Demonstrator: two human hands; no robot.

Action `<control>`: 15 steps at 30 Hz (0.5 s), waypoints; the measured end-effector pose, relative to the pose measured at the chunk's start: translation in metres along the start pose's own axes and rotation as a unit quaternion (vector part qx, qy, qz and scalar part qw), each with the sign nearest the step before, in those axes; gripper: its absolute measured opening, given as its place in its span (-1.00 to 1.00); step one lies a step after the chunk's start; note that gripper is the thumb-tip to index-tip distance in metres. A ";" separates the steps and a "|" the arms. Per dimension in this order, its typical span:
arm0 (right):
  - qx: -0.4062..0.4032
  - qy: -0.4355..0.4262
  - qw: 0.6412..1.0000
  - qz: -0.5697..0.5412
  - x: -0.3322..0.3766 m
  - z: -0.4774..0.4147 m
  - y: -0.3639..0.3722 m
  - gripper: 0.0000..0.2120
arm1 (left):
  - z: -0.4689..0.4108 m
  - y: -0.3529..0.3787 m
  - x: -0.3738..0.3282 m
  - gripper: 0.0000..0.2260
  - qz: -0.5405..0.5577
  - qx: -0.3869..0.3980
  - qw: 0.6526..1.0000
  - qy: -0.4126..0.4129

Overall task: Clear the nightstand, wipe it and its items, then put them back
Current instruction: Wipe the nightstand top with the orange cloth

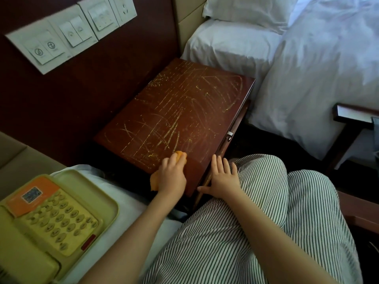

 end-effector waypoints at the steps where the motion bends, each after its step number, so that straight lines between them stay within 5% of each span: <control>1: 0.001 0.000 1.000 0.000 0.000 -0.001 0.001 0.03 | 0.002 0.004 -0.009 -0.52 0.003 0.004 1.000 0.020; 8: 0.010 0.006 1.000 -0.011 -0.001 -0.002 0.002 0.05 | 0.043 0.013 -0.009 -0.53 0.041 0.021 0.982 0.184; 15: 0.007 0.005 1.000 0.002 0.002 0.000 0.000 0.04 | 0.000 -0.001 0.033 -0.56 0.034 -0.015 0.999 -0.022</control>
Point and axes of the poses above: each hand's wrist, its own z-axis away from the middle knuckle, its own y-axis out of the palm, x = y × z, the point moved 6 cm from there along -z, towards the middle knuckle, and after that the axes turned 4 degrees about -z, right-handed, at the moved point
